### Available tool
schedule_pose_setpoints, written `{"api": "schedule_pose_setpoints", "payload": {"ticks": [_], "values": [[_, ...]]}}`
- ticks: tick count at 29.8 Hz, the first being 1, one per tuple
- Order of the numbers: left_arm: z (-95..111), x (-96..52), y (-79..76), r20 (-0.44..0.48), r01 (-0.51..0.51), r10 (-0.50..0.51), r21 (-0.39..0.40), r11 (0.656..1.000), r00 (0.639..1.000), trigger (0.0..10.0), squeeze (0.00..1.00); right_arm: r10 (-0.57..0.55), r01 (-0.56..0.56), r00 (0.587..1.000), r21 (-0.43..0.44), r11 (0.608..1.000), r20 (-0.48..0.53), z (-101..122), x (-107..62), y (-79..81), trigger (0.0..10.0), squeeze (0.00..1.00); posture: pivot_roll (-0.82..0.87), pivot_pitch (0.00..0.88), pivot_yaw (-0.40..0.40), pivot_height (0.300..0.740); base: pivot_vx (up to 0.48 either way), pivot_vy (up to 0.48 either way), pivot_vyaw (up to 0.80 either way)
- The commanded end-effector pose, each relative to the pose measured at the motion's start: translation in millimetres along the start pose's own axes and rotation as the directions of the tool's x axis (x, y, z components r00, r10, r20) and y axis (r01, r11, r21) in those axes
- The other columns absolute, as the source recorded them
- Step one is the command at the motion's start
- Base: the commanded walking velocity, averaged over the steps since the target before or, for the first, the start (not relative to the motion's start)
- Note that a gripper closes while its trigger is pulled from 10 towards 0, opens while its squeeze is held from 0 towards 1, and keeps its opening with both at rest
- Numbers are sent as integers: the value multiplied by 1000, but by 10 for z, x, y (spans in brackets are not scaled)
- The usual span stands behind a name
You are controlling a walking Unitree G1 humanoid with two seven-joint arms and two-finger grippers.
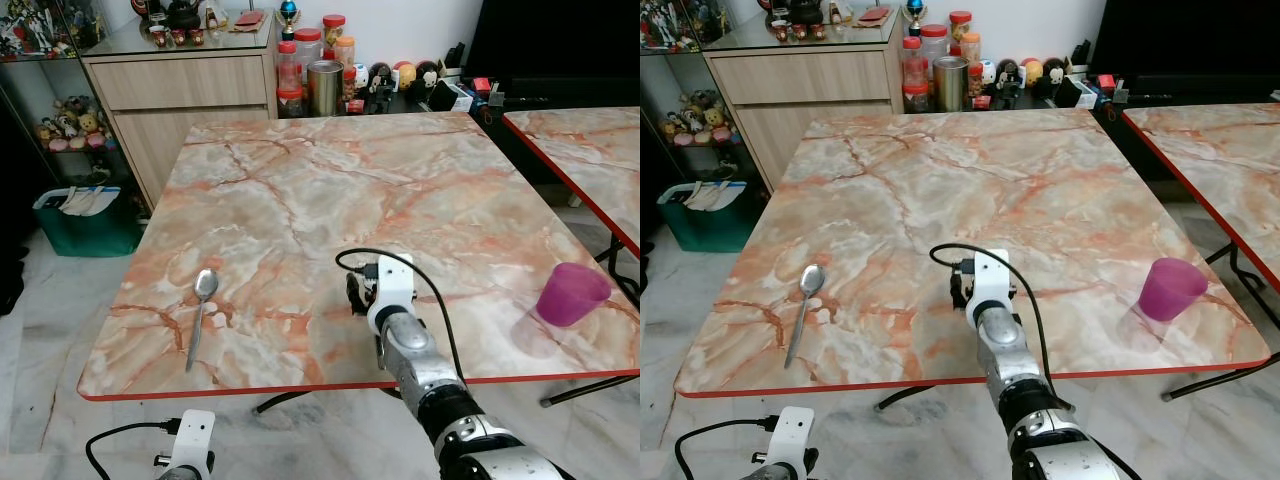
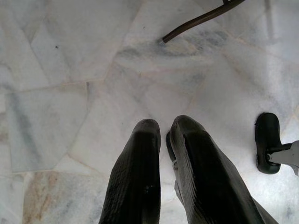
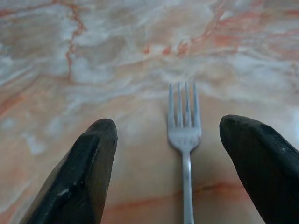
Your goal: Setting the table
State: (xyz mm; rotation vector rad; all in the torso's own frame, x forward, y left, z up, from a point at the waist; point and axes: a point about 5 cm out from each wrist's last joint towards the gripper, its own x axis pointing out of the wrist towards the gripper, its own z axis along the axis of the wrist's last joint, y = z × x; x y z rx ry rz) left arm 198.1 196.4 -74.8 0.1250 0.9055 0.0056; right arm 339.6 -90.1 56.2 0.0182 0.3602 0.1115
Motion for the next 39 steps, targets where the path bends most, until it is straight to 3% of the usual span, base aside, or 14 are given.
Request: {"api": "schedule_pose_setpoints", "payload": {"ticks": [1,19,24,25,26,27,39], "values": [[-40,-7,18,-15,-7,7,-1,1000,1000,10000,0,8,-9,1000,-26,1000,-29,-46,-1,32,10000,0,-40,0,14,740,0,0,0],[-84,-12,-19,-36,16,-16,-8,1000,999,10000,0,-44,40,992,-32,999,-120,-192,-15,-17,10000,0,-39,0,8,740,0,0,0],[-97,-13,-39,-44,26,-26,-9,1000,999,10000,0,-42,28,984,-82,996,-174,-281,-31,-20,10000,0,-37,0,5,740,0,0,0],[-101,-13,-45,-46,28,-29,-9,1000,999,10000,0,-43,28,984,-85,996,-174,-284,-32,-21,1765,0,-37,0,5,740,0,0,0],[-102,-14,-46,-47,29,-29,-9,1000,998,10000,0,-42,29,984,-82,996,-173,-283,-32,-20,1765,0,-37,0,5,740,0,0,0],[-105,-14,-47,-47,30,-30,-9,1000,998,10000,0,-44,30,984,-81,996,-171,-283,-33,-20,0,0,-38,0,6,740,0,0,0],[-120,-16,-85,-54,52,-53,-15,999,997,10000,0,-49,33,982,-89,995,-181,-282,-31,-30,0,0,-38,0,5,740,0,0,0]]}}
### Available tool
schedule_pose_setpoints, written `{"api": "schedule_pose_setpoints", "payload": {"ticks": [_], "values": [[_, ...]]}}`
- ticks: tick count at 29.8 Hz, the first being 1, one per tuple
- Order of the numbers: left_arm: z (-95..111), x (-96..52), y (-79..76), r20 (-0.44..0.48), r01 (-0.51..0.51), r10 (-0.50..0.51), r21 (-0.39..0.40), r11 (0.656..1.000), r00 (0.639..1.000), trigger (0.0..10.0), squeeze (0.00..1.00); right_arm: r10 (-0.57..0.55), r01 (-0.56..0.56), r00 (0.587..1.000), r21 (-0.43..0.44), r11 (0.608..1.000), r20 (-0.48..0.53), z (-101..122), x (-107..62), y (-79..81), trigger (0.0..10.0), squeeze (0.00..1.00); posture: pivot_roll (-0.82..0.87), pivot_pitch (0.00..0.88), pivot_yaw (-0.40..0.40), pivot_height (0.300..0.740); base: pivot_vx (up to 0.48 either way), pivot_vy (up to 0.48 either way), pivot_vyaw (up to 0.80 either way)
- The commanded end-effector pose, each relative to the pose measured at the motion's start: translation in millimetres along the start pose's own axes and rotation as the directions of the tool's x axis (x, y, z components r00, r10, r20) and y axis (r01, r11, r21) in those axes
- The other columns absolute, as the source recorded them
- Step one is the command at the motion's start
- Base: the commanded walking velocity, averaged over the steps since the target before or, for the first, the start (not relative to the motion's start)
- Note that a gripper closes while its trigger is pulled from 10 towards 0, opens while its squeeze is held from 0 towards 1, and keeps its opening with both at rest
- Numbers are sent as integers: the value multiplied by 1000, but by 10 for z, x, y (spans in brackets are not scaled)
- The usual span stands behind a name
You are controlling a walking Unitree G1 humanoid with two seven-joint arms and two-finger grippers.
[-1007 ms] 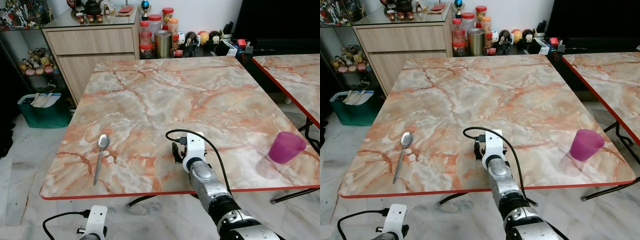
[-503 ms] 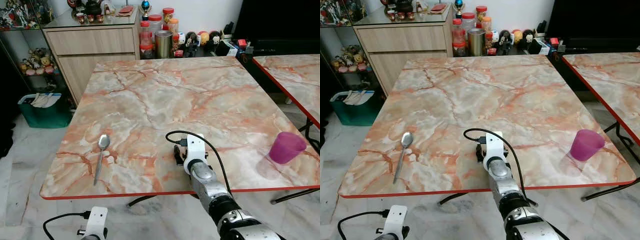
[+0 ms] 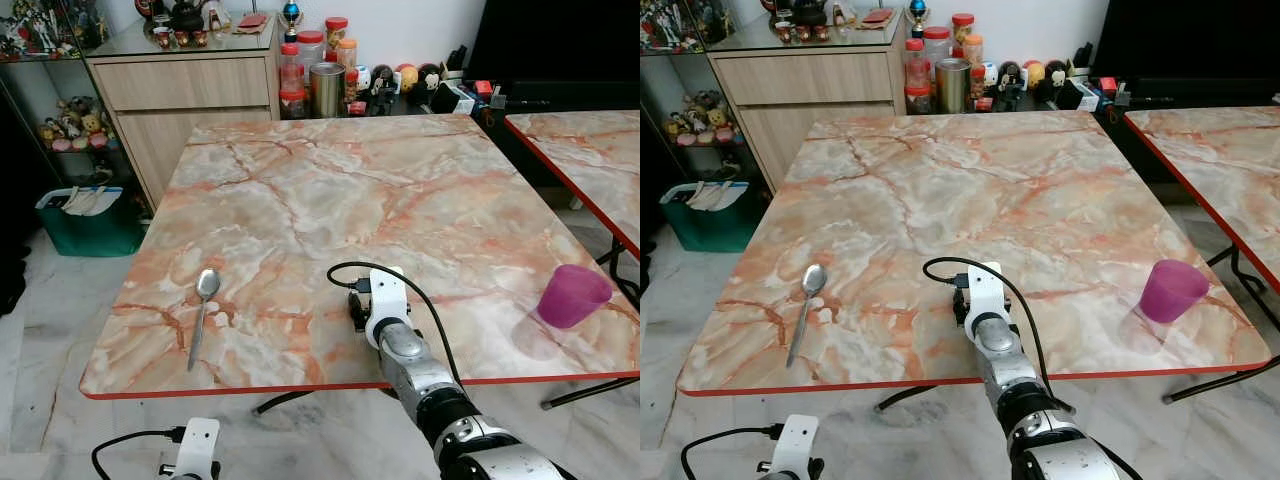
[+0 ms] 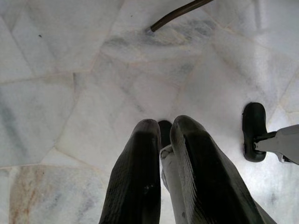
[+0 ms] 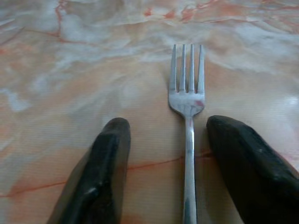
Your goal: Setting the table
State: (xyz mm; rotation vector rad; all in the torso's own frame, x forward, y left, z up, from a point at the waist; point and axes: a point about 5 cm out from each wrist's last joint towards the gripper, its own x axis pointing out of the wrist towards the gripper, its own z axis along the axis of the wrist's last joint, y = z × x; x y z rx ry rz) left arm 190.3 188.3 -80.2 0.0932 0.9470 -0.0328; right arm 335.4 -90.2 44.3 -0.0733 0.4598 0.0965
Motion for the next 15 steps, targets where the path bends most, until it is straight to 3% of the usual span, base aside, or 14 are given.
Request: {"api": "schedule_pose_setpoints", "payload": {"ticks": [1,15], "values": [[-33,-5,3,-16,4,-4,-3,1000,1000,10000,0,-8,7,997,-7,1000,-80,-160,-16,-18,0,0,-38,0,5,740,0,0,0],[-47,-6,-12,-20,16,-16,-4,1000,1000,10000,0,-14,13,997,-11,1000,-78,-162,-15,-47,0,0,-35,0,6,740,0,0,0]]}}
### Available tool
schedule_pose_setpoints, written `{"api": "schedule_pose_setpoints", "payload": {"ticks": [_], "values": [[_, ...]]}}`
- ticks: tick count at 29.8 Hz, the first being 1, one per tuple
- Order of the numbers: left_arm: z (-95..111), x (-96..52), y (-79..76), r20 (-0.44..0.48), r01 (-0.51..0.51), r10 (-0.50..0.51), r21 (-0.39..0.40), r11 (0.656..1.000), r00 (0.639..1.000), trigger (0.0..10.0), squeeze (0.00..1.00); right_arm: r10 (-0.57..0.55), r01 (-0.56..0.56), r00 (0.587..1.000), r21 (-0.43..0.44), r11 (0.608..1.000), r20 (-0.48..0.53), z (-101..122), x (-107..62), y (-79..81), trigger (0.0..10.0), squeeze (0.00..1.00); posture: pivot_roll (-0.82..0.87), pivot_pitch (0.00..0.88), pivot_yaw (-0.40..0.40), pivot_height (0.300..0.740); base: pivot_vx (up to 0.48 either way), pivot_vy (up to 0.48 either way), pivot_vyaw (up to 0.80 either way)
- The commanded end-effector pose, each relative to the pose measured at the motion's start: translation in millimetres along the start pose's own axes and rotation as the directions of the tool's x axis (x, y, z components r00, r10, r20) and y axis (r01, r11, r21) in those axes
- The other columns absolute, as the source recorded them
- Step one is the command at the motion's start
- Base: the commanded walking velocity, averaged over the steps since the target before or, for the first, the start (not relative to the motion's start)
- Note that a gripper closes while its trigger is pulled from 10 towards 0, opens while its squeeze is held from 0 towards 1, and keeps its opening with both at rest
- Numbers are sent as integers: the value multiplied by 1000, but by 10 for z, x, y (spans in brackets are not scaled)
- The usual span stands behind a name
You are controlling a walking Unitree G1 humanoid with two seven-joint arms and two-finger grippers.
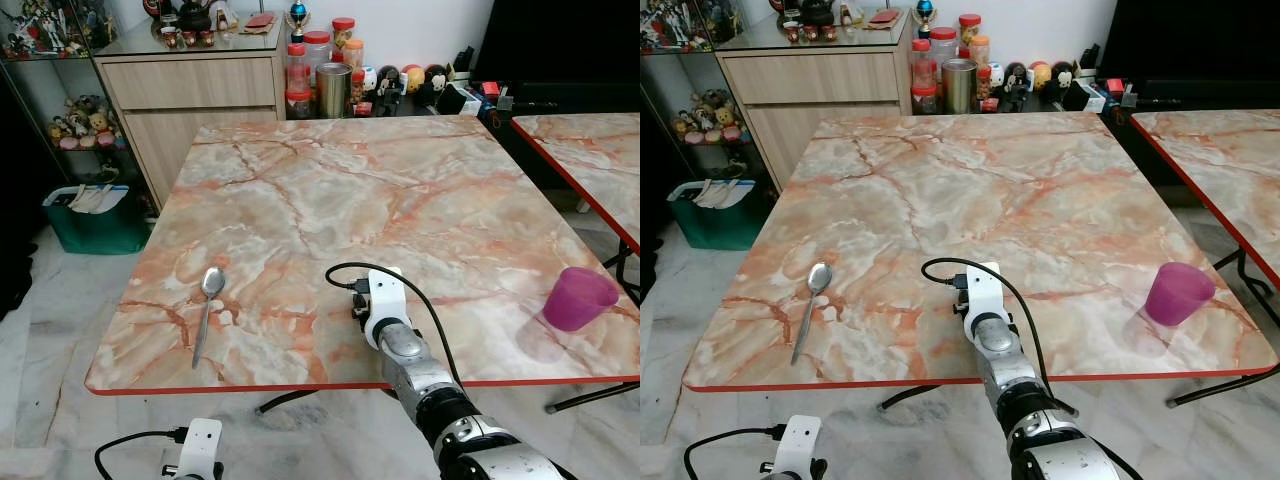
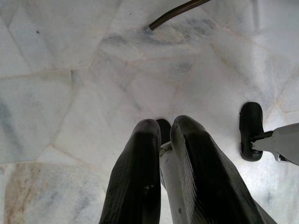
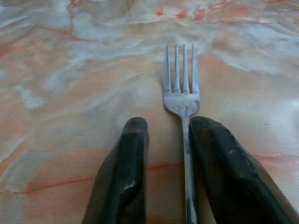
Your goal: Setting the table
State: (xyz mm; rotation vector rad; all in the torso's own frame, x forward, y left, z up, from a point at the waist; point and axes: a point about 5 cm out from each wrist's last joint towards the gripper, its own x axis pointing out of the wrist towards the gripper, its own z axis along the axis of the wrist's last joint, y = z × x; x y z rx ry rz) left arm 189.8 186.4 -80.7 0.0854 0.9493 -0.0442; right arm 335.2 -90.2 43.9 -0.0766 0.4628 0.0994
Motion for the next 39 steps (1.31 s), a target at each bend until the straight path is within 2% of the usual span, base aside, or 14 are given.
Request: {"api": "schedule_pose_setpoints", "payload": {"ticks": [1,26,30,31,33,34,35,39], "values": [[-42,-7,7,-18,3,-3,-3,1000,1000,10000,0,-16,15,997,-6,1000,-75,-158,-15,-46,0,0,-32,0,6,740,0,0,0],[-31,-4,4,-18,7,-7,-6,1000,1000,10000,0,6,-7,999,-7,1000,-40,-98,-6,-28,0,0,-31,0,4,740,0,0,0],[-35,-10,57,-15,-26,26,1,1000,1000,10000,0,14,-14,1000,-3,1000,-14,-58,-5,-7,0,0,-31,0,7,740,0,0,0],[-31,-13,87,-12,-43,43,1,999,999,10000,0,22,-22,999,-5,1000,35,14,-5,7,0,0,-29,0,5,740,0,0,0],[-26,-14,103,-9,-53,53,1,999,999,10000,0,28,-28,997,-14,1000,66,60,-6,17,0,0,-29,0,5,740,0,0,0],[-19,-15,122,-6,-64,64,-1,998,998,10000,0,37,-35,993,-21,999,108,120,-10,30,8431,0,-30,0,5,740,0,0,0],[-9,-16,148,-4,-80,80,-4,997,997,10000,0,60,-57,984,-23,998,166,212,-18,64,10000,0,-33,0,7,740,0,0,0],[-1,-16,165,-4,-92,92,-3,996,996,10000,0,88,-87,968,-16,996,234,311,-37,112,10000,0,-31,0,7,740,0,0,0]]}}
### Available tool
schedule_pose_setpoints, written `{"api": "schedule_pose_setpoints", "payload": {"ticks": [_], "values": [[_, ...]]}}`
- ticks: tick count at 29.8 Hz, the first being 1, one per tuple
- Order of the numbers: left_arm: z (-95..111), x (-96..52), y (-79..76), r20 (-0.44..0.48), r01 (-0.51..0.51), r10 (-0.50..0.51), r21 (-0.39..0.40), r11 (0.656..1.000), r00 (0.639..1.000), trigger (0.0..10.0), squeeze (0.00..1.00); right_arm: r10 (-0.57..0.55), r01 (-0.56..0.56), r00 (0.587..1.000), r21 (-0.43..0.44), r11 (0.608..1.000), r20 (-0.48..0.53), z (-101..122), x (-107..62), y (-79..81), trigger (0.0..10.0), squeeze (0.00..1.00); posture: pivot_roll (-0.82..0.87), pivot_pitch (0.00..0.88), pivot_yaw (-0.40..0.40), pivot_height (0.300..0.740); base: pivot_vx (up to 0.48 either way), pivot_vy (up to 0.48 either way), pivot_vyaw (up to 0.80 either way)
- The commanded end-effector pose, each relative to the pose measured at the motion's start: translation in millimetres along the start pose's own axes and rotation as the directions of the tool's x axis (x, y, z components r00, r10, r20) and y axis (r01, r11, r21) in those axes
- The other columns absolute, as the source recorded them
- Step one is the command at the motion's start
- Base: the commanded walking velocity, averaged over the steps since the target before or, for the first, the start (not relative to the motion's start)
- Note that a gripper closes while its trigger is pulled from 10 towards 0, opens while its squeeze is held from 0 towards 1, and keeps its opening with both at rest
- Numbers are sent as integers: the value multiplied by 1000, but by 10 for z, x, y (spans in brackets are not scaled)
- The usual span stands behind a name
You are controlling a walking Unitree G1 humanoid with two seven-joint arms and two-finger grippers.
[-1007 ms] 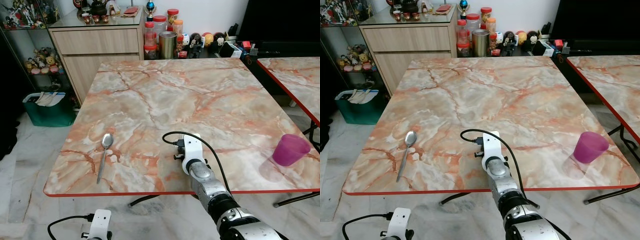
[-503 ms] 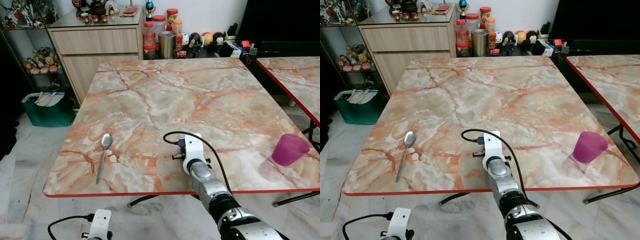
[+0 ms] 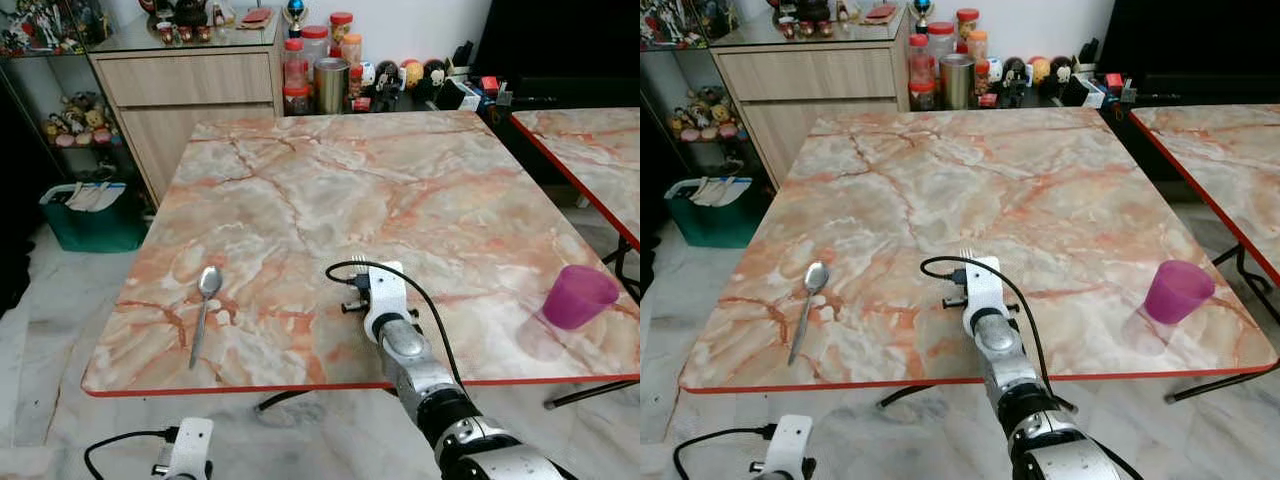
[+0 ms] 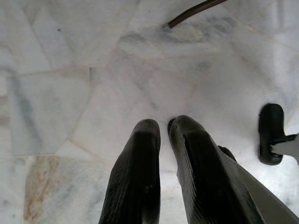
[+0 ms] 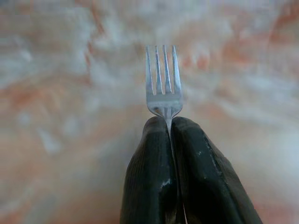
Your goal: Setting the table
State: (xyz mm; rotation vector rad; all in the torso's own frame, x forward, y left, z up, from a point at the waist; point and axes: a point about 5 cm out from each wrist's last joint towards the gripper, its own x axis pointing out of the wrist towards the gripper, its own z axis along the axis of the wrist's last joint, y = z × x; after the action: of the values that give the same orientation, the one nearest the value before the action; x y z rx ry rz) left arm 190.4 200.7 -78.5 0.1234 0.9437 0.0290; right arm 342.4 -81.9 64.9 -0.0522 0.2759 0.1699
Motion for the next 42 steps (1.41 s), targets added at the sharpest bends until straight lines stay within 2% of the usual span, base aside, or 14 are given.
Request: {"api": "schedule_pose_setpoints", "payload": {"ticks": [1,5,7,15,18,42], "values": [[0,0,21,-4,-14,14,-6,1000,1000,10000,0,25,-25,997,-5,1000,67,108,3,55,10000,0,-31,0,7,740,0,0,0],[10,2,21,1,-19,19,-13,1000,1000,10000,0,38,-35,989,-23,999,142,190,-16,78,10000,0,-31,0,7,740,0,0,0],[23,0,30,18,-35,36,-35,999,999,10000,0,47,-41,976,-33,999,212,272,-44,81,10000,0,-35,0,6,740,0,0,0],[55,3,33,36,-44,46,-40,998,998,10000,0,72,-56,945,-59,997,318,409,-102,107,10000,0,-38,0,3,740,0,0,0],[54,3,26,34,-40,41,-28,999,999,10000,0,98,-66,924,-97,993,371,482,-135,142,10000,0,-44,0,7,740,0,0,0],[65,5,14,42,-38,39,-37,999,998,10000,0,109,-65,890,-114,991,442,686,-174,175,10000,0,-39,0,6,740,0,-372,0]]}}
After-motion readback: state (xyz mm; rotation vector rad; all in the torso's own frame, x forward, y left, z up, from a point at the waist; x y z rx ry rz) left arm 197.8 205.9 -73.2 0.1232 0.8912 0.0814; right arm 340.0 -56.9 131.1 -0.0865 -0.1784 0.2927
